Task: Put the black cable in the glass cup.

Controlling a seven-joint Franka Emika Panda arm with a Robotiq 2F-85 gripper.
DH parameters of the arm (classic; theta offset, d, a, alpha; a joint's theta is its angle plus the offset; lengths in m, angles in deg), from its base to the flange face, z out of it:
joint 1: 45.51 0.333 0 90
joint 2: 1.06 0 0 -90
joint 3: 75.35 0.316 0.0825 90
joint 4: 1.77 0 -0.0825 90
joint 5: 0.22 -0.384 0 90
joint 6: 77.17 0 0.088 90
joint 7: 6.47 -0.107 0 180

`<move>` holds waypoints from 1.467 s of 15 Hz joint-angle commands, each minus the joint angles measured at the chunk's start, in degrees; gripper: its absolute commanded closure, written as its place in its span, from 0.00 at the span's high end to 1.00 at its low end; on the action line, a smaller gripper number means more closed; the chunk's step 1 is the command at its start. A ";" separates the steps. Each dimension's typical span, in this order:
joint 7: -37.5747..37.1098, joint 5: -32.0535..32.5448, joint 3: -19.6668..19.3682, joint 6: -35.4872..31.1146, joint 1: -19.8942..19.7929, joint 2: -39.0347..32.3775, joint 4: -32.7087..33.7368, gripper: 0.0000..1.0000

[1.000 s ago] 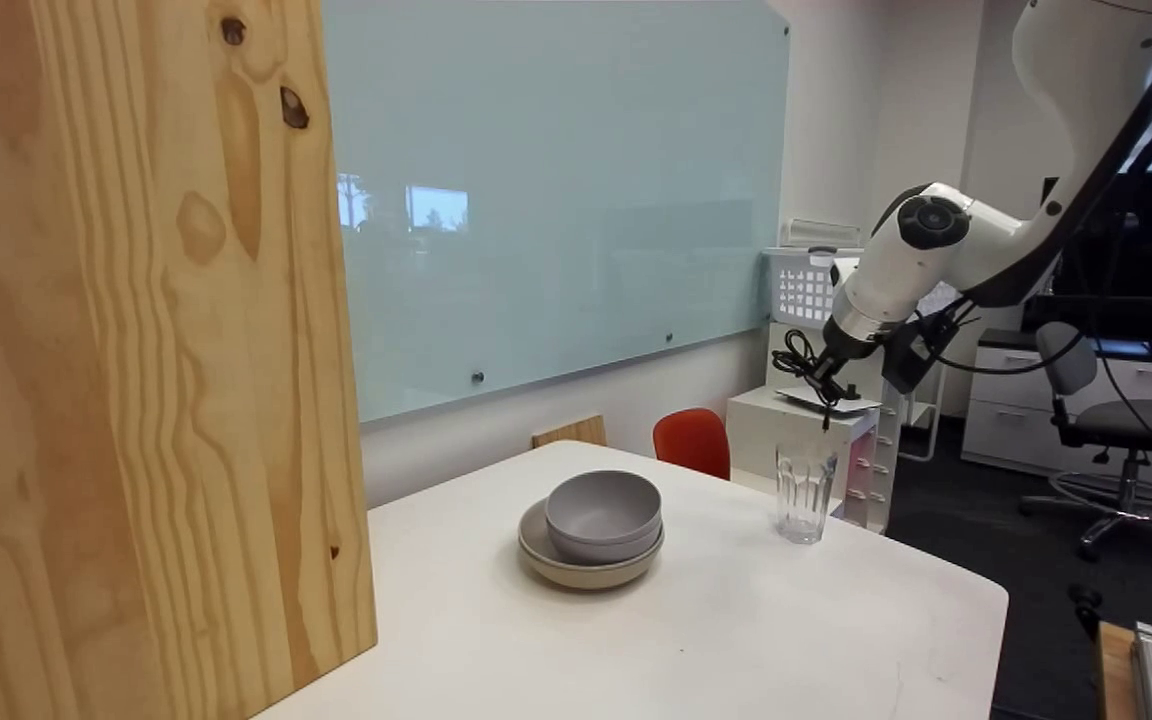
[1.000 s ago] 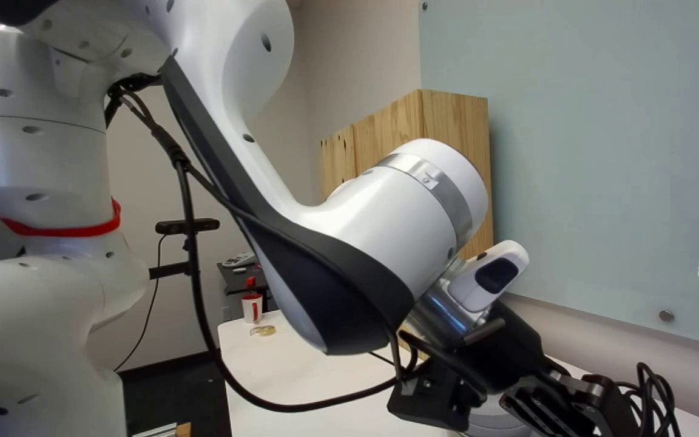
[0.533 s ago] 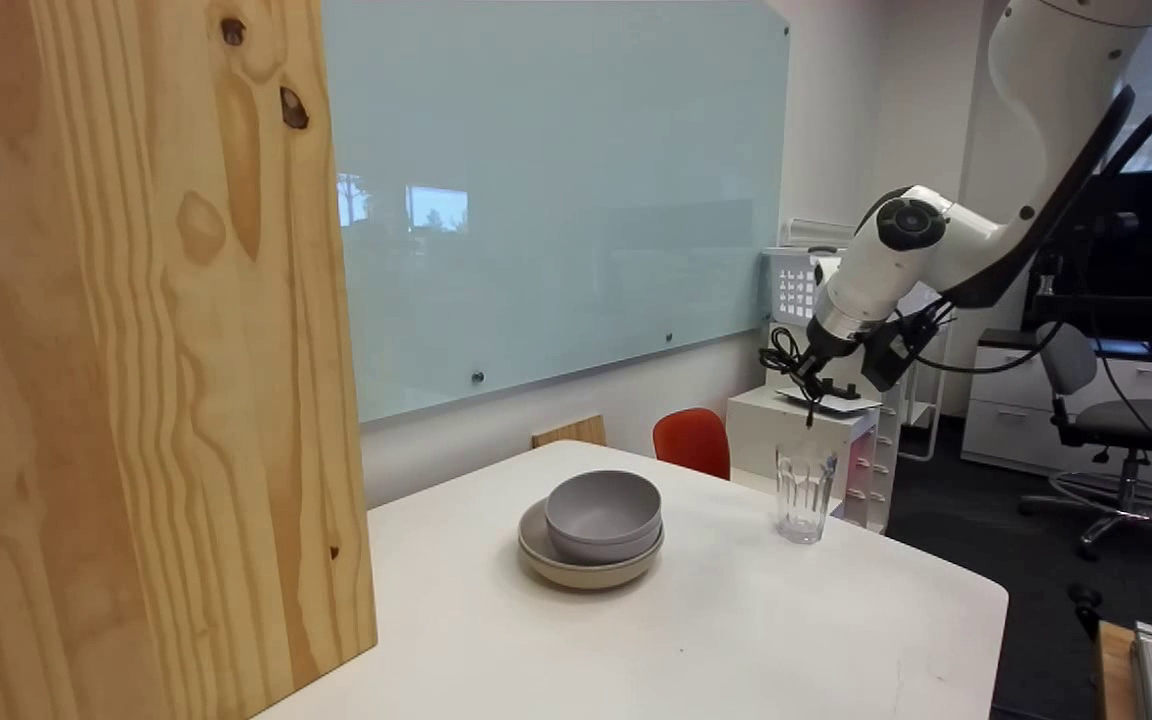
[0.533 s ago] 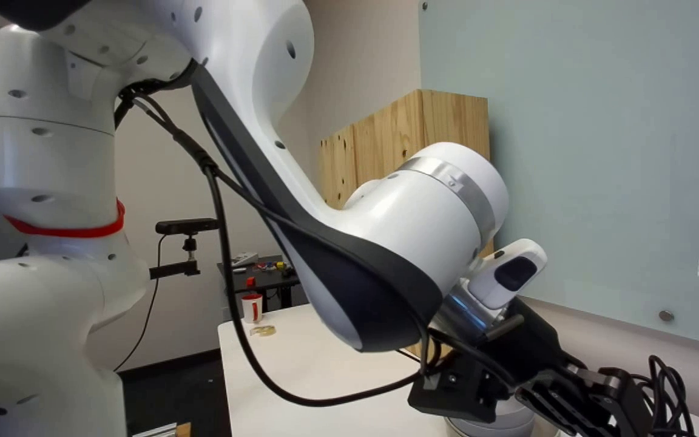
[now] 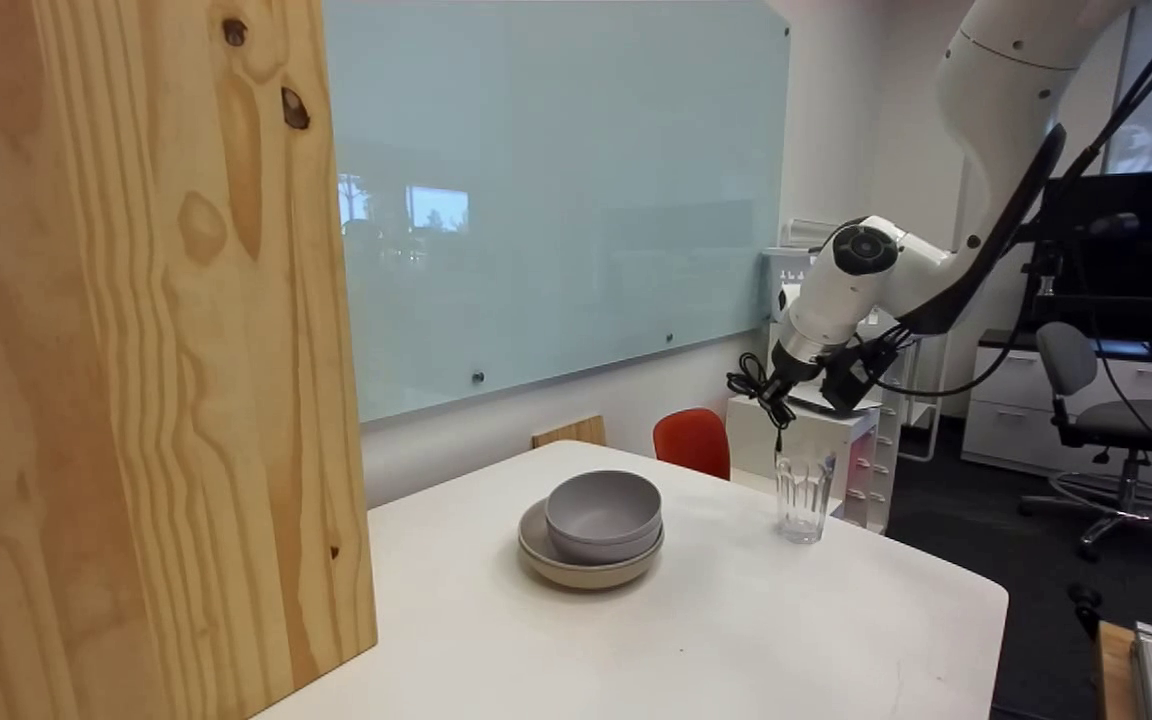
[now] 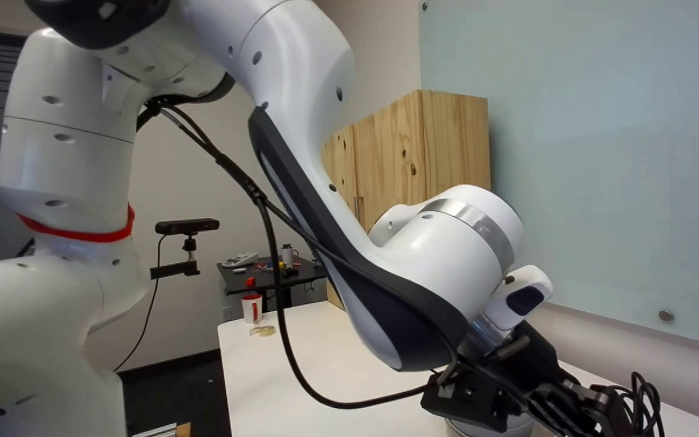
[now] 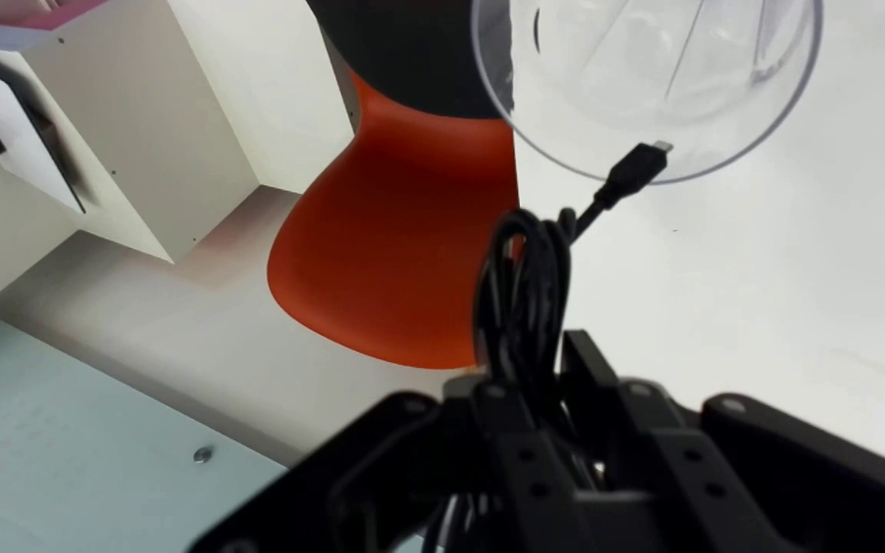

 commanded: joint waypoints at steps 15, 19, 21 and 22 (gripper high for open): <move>-4.99 2.98 7.68 -1.82 -8.59 -5.03 3.17 0.06; -4.64 2.98 9.58 -1.40 -8.95 -4.61 2.89 0.06; -4.52 2.77 10.00 -1.34 -9.43 -4.56 2.66 0.06; -4.51 2.86 10.29 -1.17 -9.77 -4.54 2.59 0.06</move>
